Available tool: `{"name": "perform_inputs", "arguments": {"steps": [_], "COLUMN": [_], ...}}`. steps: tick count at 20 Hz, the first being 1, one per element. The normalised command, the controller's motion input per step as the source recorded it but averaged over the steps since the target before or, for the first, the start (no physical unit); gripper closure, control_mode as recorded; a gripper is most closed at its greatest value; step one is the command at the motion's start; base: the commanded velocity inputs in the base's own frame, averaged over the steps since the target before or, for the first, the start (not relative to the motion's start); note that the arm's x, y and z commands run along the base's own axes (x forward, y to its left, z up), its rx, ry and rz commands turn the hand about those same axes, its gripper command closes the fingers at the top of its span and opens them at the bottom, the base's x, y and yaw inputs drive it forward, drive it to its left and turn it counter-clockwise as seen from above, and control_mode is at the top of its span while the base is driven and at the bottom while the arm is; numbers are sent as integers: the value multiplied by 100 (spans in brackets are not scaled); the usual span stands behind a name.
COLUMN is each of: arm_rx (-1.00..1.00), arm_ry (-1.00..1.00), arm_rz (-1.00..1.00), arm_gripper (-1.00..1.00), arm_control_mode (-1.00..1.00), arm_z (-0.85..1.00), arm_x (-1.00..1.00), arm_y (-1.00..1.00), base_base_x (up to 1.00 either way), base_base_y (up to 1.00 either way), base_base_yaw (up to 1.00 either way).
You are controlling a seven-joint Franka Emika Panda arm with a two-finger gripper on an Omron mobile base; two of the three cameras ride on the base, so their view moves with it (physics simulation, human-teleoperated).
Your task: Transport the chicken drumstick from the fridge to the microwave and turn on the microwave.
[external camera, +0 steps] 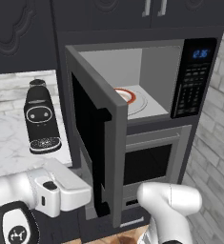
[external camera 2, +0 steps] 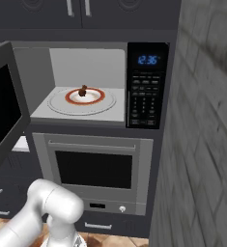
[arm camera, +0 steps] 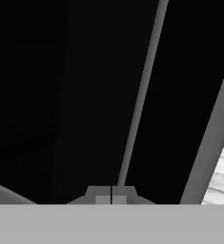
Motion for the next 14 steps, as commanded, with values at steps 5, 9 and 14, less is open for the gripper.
{"name": "perform_inputs", "arguments": {"steps": [5,9,14], "arm_rx": [0,0,0], "arm_ry": [0,0,0], "arm_rz": [0,0,0], "arm_gripper": [100,100,100], "arm_control_mode": [-100,-100,-100], "arm_z": [-5,0,0], "arm_x": [2,4,16], "arm_y": [-1,-2,-11], "base_base_x": [0,0,0], "base_base_y": [0,0,0], "base_base_yaw": [0,0,0]}}
